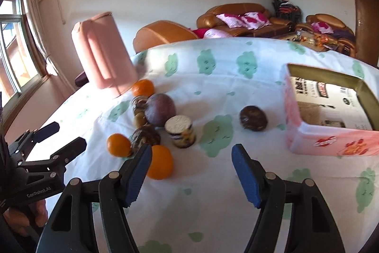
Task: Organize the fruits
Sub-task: 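Grasp an orange with the right tool while the left tool grasps another orange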
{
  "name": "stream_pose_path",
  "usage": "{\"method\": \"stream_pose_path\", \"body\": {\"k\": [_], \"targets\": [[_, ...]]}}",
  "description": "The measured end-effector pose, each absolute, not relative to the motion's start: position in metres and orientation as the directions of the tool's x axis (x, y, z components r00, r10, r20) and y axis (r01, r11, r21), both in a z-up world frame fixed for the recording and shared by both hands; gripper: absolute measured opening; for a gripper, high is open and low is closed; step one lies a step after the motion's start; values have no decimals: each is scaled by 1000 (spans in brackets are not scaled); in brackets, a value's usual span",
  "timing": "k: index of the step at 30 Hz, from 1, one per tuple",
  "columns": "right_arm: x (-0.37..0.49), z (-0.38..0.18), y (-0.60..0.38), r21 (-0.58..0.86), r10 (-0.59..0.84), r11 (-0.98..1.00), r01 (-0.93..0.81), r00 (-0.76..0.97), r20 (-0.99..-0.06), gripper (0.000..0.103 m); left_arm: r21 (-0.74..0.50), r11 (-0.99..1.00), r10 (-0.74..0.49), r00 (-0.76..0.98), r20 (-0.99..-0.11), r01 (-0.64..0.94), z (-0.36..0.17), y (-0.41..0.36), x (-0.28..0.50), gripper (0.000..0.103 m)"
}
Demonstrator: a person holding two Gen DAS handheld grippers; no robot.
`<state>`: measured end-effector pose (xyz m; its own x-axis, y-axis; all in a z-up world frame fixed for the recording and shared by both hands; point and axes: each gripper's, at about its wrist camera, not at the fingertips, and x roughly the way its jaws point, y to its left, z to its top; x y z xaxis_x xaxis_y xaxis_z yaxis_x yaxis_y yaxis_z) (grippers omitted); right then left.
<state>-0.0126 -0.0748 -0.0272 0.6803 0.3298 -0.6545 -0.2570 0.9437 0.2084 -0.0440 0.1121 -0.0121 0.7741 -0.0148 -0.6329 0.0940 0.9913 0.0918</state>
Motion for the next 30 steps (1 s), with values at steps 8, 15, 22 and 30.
{"method": "stream_pose_path", "body": {"k": [8,15,22,30], "targets": [[5,-41,-49,196,349,930,-312,572,-742,66,80,987,-53,743,-667,142,-16,108,-37,85],[7,-48,-40,149,325,928,-341,548,-770,50,29,983,-109,702,-704,181,-21,106,-28,85],[4,-42,-69,216,347,934,-284,576,-740,37,23,970,-150,672,-725,241,-27,87,-18,70],[-4,-35,-96,251,351,936,-246,636,-687,37,-84,962,-230,607,-761,258,-43,84,1,40]]}}
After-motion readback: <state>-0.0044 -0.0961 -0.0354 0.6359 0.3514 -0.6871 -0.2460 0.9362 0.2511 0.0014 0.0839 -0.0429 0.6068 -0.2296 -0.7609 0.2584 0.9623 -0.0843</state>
